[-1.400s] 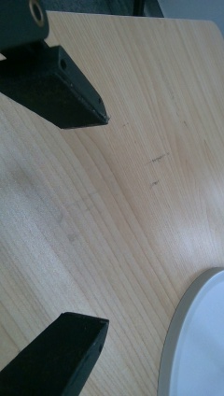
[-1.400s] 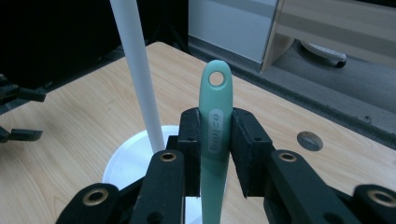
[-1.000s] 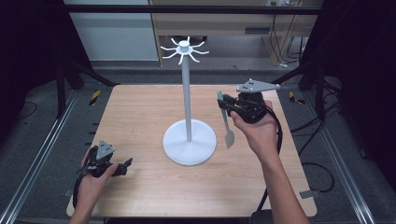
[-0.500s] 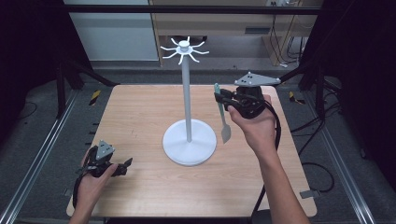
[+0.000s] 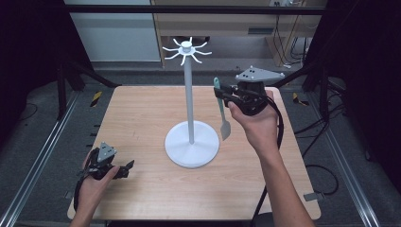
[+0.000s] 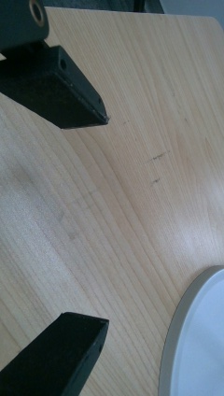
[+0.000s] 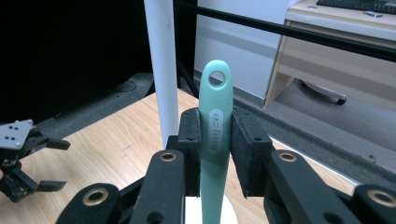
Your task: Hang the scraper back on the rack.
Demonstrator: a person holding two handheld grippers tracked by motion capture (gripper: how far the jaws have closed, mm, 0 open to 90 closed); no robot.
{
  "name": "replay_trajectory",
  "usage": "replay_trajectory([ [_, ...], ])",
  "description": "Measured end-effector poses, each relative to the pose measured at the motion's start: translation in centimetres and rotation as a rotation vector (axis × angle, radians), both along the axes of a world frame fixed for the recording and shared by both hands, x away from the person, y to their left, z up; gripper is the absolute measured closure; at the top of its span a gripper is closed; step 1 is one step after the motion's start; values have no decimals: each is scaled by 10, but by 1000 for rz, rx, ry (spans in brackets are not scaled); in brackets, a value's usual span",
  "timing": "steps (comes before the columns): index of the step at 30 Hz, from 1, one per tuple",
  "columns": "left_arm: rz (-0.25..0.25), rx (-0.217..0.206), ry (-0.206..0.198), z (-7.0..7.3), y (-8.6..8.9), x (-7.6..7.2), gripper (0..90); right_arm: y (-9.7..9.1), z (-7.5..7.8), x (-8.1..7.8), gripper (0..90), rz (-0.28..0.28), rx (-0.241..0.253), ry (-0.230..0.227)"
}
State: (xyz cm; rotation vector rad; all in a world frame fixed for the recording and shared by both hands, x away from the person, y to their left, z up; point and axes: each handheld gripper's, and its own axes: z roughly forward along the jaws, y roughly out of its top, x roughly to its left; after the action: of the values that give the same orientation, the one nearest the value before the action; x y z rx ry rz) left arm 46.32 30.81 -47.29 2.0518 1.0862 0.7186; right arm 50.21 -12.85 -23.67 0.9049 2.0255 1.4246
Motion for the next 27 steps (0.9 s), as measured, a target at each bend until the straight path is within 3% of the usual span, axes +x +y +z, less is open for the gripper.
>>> replay_trajectory([
  [27,-6,4,3,0,-1,0,34,10,23,-12,745,15,39,-56],
])
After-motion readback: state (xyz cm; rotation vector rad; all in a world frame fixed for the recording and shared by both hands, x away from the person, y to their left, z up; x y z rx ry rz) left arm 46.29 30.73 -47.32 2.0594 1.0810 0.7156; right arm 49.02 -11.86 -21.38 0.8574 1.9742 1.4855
